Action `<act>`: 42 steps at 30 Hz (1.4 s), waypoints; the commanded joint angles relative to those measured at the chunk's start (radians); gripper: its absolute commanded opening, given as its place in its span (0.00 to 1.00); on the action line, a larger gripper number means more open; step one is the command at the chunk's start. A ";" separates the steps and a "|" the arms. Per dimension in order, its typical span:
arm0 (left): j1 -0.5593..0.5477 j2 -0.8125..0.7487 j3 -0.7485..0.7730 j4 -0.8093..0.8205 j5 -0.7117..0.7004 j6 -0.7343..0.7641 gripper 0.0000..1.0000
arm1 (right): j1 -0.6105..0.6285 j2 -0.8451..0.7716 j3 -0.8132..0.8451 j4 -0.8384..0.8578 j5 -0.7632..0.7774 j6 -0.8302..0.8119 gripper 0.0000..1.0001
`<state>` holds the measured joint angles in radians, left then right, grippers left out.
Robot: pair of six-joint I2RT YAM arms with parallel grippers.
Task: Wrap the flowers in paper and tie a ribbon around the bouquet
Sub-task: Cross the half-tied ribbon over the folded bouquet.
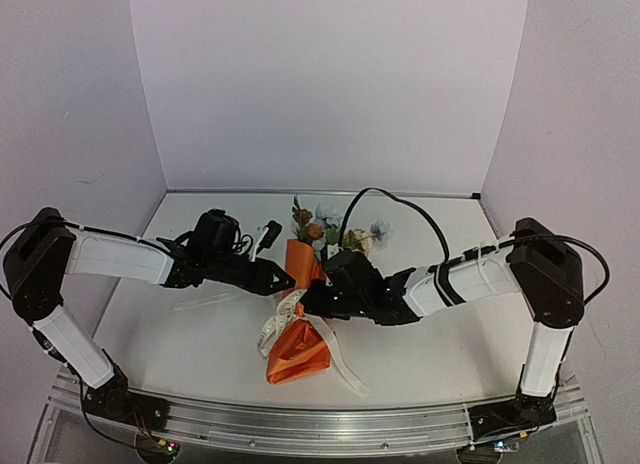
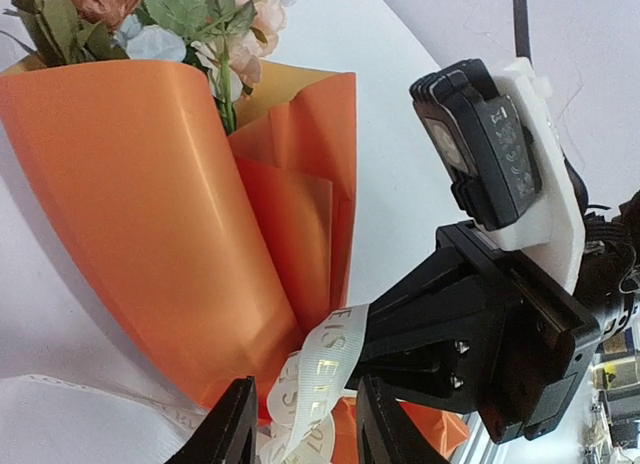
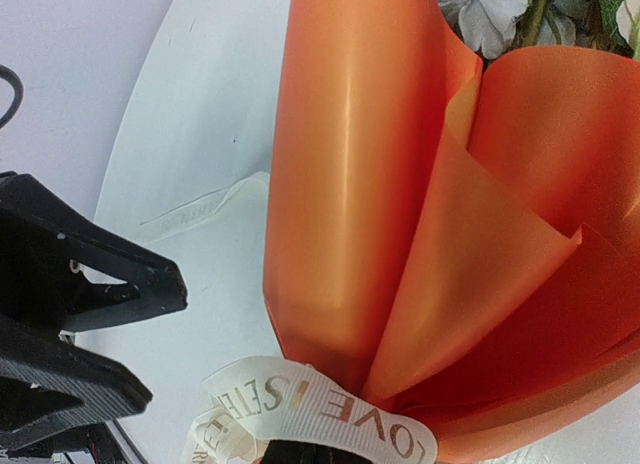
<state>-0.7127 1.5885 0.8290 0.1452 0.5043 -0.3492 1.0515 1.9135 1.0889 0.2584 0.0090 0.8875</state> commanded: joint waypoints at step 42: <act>-0.002 0.119 0.116 -0.158 0.092 0.019 0.35 | 0.002 0.004 -0.026 0.122 -0.045 -0.043 0.00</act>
<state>-0.7088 1.6993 0.9123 -0.0185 0.5766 -0.3418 1.0515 1.9156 1.0720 0.3240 -0.0194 0.8608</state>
